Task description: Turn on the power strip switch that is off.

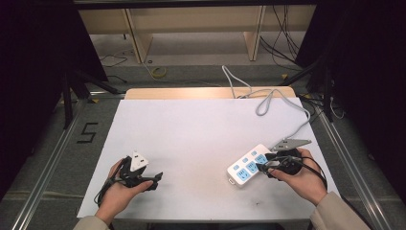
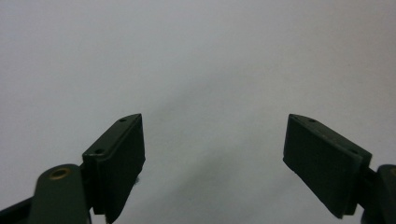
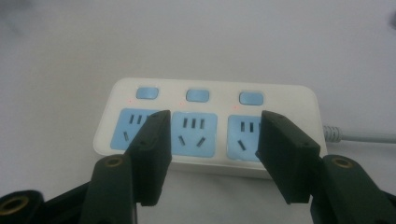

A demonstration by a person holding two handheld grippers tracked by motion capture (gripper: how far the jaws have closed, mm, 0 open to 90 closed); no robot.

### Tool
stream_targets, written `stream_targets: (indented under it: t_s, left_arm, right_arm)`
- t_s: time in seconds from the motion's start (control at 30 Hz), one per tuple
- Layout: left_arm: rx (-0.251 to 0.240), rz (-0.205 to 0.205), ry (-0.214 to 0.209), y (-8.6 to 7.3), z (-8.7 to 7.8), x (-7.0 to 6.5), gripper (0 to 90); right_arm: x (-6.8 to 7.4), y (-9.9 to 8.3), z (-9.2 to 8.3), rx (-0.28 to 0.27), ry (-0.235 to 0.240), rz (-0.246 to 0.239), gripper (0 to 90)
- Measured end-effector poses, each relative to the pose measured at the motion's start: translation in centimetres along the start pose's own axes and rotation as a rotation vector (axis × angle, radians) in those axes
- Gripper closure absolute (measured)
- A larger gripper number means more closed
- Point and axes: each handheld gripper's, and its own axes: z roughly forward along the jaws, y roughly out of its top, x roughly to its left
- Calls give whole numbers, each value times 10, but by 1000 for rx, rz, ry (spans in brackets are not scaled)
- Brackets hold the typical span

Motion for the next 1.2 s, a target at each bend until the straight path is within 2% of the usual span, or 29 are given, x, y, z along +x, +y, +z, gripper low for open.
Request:
stream_targets:
  t_s: [0.37, 0.6, 1.2]
  left_arm:
    - [1, 3, 0, 0, 0, -1, 204]
    - [1, 2, -1, 0, -1, -1, 204]
    - [2, 11, -6, 0, -2, -3, 203]
  right_arm:
    - [-7, -16, -9, -56, -6, 29, 411]
    - [-10, -28, -13, -89, -32, 36, 394]
    - [-13, -43, -18, -107, -54, 73, 341]
